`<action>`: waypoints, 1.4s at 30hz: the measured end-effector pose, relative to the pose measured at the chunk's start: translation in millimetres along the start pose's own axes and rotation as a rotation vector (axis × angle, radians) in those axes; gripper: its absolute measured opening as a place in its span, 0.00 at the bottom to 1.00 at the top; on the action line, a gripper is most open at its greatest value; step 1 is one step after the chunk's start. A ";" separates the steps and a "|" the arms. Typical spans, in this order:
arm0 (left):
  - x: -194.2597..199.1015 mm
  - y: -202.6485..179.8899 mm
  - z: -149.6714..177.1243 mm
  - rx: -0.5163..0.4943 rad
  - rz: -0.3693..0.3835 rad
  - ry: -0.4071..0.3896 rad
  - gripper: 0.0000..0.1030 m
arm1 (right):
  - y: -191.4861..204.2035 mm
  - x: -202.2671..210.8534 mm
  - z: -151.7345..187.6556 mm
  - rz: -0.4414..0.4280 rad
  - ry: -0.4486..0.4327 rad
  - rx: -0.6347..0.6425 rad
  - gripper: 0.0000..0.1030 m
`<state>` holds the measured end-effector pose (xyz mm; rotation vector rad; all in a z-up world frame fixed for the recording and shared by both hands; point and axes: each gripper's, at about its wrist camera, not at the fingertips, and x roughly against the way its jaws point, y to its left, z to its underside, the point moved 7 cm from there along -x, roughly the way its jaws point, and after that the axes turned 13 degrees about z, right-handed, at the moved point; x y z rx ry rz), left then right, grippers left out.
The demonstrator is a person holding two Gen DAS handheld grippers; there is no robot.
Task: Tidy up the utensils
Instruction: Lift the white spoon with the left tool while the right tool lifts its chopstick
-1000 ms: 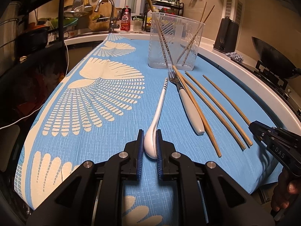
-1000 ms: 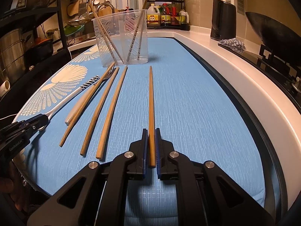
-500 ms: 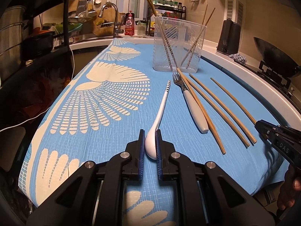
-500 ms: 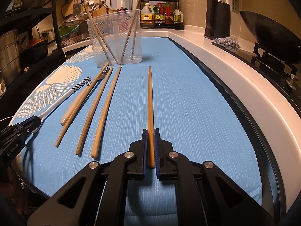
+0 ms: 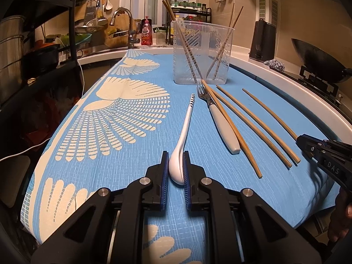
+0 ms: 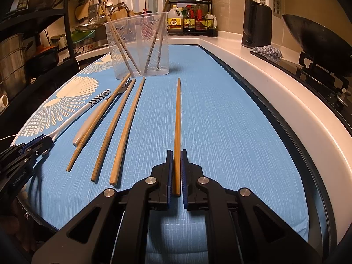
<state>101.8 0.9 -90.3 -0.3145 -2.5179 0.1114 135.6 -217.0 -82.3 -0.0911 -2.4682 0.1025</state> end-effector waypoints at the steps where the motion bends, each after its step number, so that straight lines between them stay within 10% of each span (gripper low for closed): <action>1: 0.0 -0.2 -0.1 -0.002 0.000 0.000 0.12 | 0.2 0.1 0.1 0.000 -0.001 0.000 0.07; 42: 1.4 -2.7 -0.3 -0.001 0.008 0.004 0.13 | 1.9 2.5 2.3 -0.010 0.005 -0.003 0.06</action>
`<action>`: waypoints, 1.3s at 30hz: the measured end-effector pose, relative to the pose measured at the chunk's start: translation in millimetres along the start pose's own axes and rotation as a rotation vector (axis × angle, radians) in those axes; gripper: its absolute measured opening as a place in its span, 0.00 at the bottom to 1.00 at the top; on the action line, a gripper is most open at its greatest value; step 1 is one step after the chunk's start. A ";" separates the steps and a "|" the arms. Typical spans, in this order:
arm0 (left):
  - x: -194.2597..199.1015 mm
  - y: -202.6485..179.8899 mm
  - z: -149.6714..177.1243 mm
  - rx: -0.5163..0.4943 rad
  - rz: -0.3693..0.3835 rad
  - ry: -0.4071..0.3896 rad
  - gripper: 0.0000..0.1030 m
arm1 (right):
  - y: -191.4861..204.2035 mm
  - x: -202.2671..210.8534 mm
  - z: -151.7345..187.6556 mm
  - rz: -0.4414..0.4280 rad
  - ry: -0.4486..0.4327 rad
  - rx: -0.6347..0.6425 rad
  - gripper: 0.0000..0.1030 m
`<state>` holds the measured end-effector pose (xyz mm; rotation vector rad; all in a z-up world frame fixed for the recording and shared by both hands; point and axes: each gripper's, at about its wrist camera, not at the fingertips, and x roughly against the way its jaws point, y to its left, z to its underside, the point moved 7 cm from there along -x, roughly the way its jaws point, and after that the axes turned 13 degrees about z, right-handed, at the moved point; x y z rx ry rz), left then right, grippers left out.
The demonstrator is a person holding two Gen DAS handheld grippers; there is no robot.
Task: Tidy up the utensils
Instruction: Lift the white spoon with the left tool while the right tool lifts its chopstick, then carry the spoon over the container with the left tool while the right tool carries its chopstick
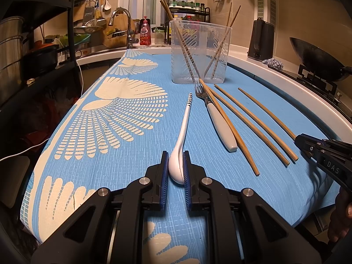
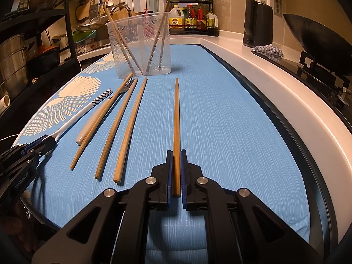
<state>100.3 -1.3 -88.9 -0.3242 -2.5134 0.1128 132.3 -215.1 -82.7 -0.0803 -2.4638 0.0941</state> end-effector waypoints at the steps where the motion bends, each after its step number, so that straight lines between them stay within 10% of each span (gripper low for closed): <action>1: 0.0 0.0 -0.1 0.000 0.000 0.000 0.13 | 0.1 0.0 0.0 0.000 0.000 0.000 0.06; 39: 31.0 2.0 -32.0 -0.029 -0.015 -0.085 0.11 | -2.2 45.1 -30.2 -0.017 -0.098 0.005 0.06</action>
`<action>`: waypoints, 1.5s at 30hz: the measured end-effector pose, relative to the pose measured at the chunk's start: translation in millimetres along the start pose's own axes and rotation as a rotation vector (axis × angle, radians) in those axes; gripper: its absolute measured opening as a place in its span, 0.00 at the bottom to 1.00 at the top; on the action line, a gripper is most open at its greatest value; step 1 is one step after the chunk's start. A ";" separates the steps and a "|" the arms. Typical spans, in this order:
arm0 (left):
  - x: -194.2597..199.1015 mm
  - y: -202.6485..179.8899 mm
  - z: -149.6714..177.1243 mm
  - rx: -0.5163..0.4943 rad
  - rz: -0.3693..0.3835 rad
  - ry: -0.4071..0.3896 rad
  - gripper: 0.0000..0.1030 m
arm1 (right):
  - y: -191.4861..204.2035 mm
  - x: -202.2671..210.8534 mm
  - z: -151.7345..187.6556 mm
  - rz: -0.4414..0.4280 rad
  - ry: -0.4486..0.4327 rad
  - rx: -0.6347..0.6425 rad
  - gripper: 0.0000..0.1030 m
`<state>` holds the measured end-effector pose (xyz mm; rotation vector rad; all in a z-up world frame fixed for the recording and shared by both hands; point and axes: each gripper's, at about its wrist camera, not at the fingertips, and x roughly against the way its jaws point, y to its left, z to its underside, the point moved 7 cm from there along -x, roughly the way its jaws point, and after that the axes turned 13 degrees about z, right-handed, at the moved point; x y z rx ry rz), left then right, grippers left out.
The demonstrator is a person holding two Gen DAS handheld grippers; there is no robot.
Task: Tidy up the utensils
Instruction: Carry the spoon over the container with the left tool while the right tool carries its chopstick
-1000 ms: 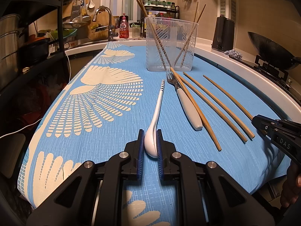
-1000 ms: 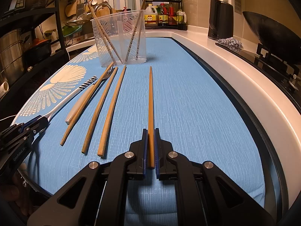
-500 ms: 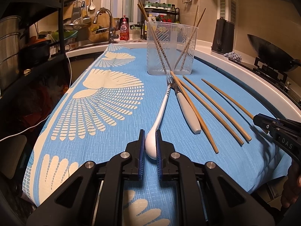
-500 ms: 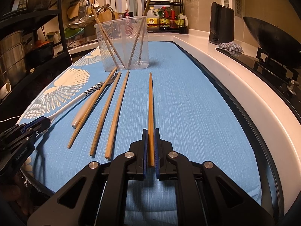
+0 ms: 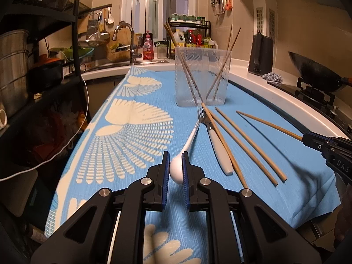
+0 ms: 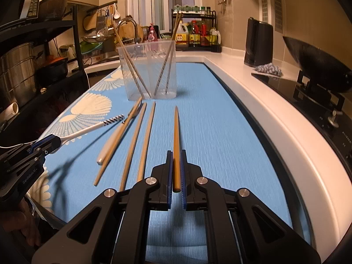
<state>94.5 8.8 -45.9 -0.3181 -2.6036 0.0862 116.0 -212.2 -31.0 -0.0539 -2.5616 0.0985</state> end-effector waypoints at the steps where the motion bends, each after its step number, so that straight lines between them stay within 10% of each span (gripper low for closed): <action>1: 2.1 0.4 -4.5 -0.003 0.000 -0.009 0.11 | 0.0 3.0 -4.6 0.000 -0.010 0.002 0.06; 23: 15.3 4.7 -132.8 -0.070 -0.001 -0.184 0.11 | 1.0 47.6 -150.0 -0.044 -0.245 -0.007 0.06; 45: -11.5 10.7 -206.1 -0.018 0.090 0.027 0.11 | 23.7 48.5 -226.3 -0.104 -0.221 0.074 0.06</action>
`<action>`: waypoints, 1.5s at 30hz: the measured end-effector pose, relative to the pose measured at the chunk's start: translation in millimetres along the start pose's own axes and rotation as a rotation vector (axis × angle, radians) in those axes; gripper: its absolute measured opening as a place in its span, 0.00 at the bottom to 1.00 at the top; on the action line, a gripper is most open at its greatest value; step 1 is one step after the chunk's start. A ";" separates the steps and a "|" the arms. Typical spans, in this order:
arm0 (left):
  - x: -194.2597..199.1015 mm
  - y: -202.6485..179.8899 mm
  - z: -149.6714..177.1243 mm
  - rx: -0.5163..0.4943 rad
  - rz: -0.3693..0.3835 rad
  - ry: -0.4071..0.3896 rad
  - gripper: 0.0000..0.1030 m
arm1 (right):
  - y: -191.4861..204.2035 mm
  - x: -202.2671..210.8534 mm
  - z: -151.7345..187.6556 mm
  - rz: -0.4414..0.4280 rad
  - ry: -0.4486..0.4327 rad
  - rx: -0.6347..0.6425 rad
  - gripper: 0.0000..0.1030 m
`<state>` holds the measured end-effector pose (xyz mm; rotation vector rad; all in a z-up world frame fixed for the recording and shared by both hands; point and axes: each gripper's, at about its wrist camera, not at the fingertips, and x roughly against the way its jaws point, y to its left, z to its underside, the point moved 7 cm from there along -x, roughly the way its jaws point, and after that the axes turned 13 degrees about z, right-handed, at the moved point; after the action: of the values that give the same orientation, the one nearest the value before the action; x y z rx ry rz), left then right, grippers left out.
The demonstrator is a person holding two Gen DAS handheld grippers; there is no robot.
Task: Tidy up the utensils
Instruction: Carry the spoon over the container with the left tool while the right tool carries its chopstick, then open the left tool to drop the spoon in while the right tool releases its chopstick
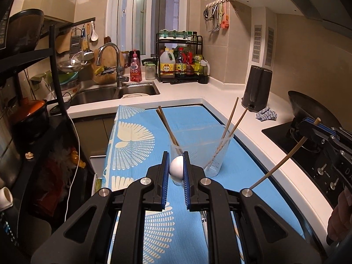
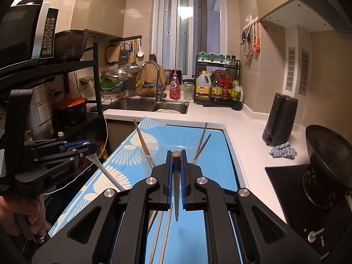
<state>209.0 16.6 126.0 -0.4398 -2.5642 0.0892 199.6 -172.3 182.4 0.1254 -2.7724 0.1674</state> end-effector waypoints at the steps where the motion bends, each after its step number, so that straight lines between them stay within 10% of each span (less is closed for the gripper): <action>1: -1.2 1.3 -4.0 0.004 0.004 0.004 0.11 | -0.9 -0.3 -6.0 -0.001 -0.003 0.003 0.06; 21: -48.9 2.3 -113.2 -0.034 0.020 -0.001 0.11 | -6.3 -48.4 -118.4 -0.041 -0.119 -0.041 0.06; 39: -149.3 17.1 -37.5 -0.074 -0.021 0.145 0.12 | 29.1 -148.1 -22.2 -0.027 0.040 0.059 0.08; 45: -132.3 18.4 -44.1 -0.064 0.000 0.096 0.35 | 26.9 -142.2 -11.5 -0.026 0.053 0.043 0.21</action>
<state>343.7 -10.2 95.6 -0.4570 -2.4781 -0.0143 333.1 -134.8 139.4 0.1649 -2.7139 0.2201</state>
